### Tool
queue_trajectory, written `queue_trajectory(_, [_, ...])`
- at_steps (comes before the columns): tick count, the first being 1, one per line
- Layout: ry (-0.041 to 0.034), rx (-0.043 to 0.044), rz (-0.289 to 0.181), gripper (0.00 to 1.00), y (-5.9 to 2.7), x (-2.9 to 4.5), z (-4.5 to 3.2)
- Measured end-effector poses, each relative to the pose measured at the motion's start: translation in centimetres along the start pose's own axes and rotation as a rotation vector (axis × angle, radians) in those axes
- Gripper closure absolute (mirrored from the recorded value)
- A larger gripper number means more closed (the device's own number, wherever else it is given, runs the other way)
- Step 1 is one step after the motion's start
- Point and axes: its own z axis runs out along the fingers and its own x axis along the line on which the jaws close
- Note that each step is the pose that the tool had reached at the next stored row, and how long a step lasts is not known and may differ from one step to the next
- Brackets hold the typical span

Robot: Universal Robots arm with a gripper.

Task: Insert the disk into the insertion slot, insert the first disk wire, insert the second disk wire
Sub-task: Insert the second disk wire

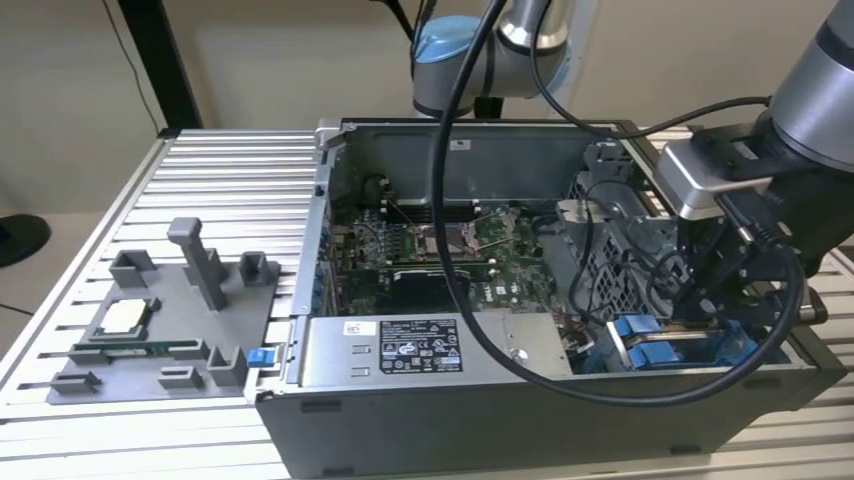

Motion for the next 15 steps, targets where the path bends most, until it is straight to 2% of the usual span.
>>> queue_trajectory(9, [0.0004, 0.0013, 0.000, 1.00, 0.01, 0.01, 0.14])
queue_trajectory(15, [0.0061, 0.0077, -0.001, 1.00, 0.04, 0.06, 0.50])
